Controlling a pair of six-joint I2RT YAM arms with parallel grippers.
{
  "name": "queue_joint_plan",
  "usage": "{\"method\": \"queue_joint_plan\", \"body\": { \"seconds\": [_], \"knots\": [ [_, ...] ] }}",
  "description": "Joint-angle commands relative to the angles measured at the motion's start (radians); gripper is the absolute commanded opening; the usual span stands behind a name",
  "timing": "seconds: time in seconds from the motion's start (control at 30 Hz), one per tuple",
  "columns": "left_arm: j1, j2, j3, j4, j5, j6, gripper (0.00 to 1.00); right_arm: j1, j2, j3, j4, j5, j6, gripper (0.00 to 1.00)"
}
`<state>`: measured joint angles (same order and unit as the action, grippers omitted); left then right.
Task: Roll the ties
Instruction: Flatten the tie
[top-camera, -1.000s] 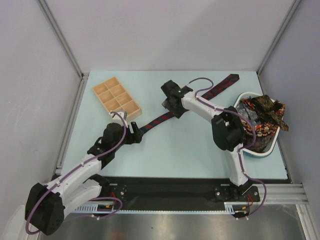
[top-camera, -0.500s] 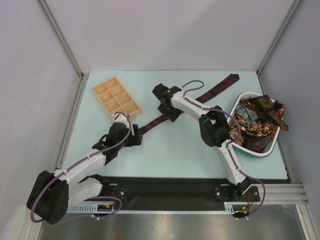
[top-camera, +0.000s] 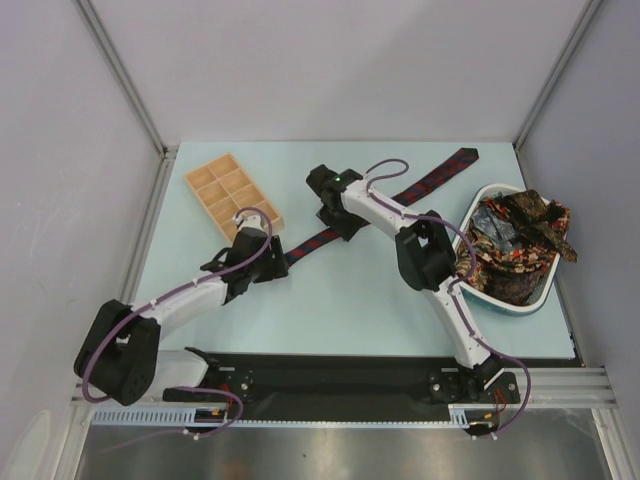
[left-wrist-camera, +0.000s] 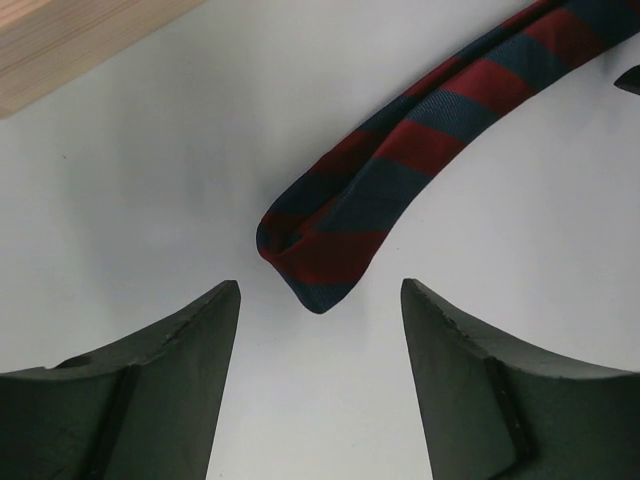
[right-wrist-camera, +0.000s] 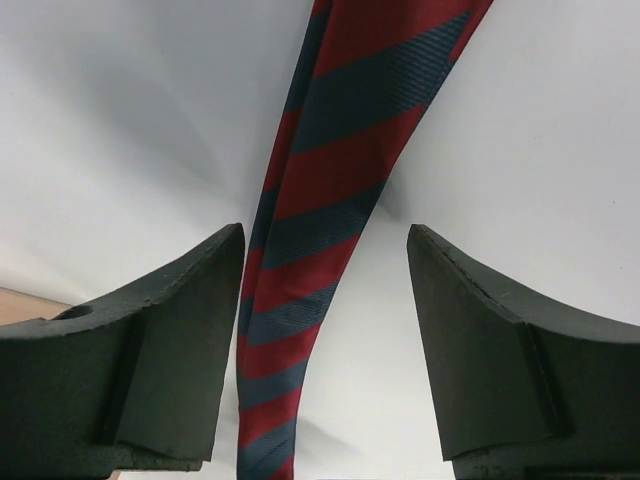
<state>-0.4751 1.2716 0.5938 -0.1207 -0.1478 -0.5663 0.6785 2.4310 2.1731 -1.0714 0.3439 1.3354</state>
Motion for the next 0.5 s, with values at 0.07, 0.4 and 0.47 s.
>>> {"method": "queue_joint_plan", "body": {
  "seconds": [0.07,0.4,0.47],
  "knots": [
    [0.019,0.038,0.057,-0.017,-0.045,-0.081,0.69,0.003,-0.065,-0.039,0.034,0.041,-0.018,0.71],
    [0.047,0.133,0.060,0.030,-0.010,-0.126,0.08,-0.017,-0.240,-0.265,0.163,0.036,-0.171,0.72],
    [0.052,0.147,0.066,0.015,-0.012,-0.122,0.00,-0.026,-0.282,-0.304,0.192,0.044,-0.212,0.72]
  ]
}}
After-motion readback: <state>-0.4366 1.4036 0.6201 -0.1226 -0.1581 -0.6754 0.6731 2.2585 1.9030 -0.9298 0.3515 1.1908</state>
